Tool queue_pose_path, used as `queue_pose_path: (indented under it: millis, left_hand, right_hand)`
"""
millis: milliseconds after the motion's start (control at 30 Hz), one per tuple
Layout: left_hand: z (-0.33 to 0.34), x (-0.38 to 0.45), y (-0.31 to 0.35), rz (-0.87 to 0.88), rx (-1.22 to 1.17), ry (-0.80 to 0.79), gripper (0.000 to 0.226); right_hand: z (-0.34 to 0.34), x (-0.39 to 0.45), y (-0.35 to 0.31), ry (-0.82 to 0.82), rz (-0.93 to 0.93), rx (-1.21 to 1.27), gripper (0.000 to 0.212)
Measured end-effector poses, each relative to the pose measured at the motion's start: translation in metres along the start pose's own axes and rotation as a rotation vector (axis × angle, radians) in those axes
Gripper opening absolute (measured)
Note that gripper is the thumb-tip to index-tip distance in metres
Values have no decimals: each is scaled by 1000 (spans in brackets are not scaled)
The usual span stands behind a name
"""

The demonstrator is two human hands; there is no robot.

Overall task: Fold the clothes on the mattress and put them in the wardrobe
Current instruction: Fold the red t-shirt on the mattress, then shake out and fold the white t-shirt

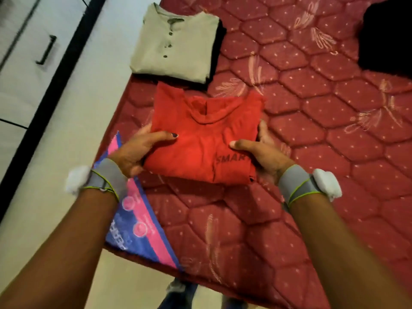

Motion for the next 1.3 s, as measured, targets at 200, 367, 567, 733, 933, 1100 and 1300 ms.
queue_pose_path:
  millis: [200, 367, 567, 733, 933, 1100, 1300]
  left_hand:
    - [-79, 42, 82, 167, 97, -47, 53]
    - [-112, 120, 152, 329, 29, -91, 40]
    - [-135, 196, 125, -13, 143, 192, 16]
    - [-138, 211, 94, 278, 21, 379, 31]
    - [-134, 212, 114, 652, 330, 634, 29]
    - [-141, 218, 88, 294, 545, 712, 41]
    - [-55, 159, 85, 650, 1080, 940, 46]
  right_hand:
    - [81, 78, -40, 5, -119, -29, 67]
    - [105, 160, -105, 62, -297, -32, 60]
    - [85, 220, -68, 213, 43, -127, 51]
    - [77, 227, -49, 267, -91, -96, 60]
    - [90, 220, -51, 308, -462, -441, 55]
    - [74, 210, -16, 244, -175, -738, 56]
    - [35, 158, -12, 415, -515, -1143, 58]
Point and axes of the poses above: each hand's wrist, its own x-axis towards the middle knuckle, its own z-axis out of the palm, y = z × x, the point moved 2 cm from there along x, towards the middle knuckle, and after that the axes turned 4 degrees about x, right-handed, at the moved point
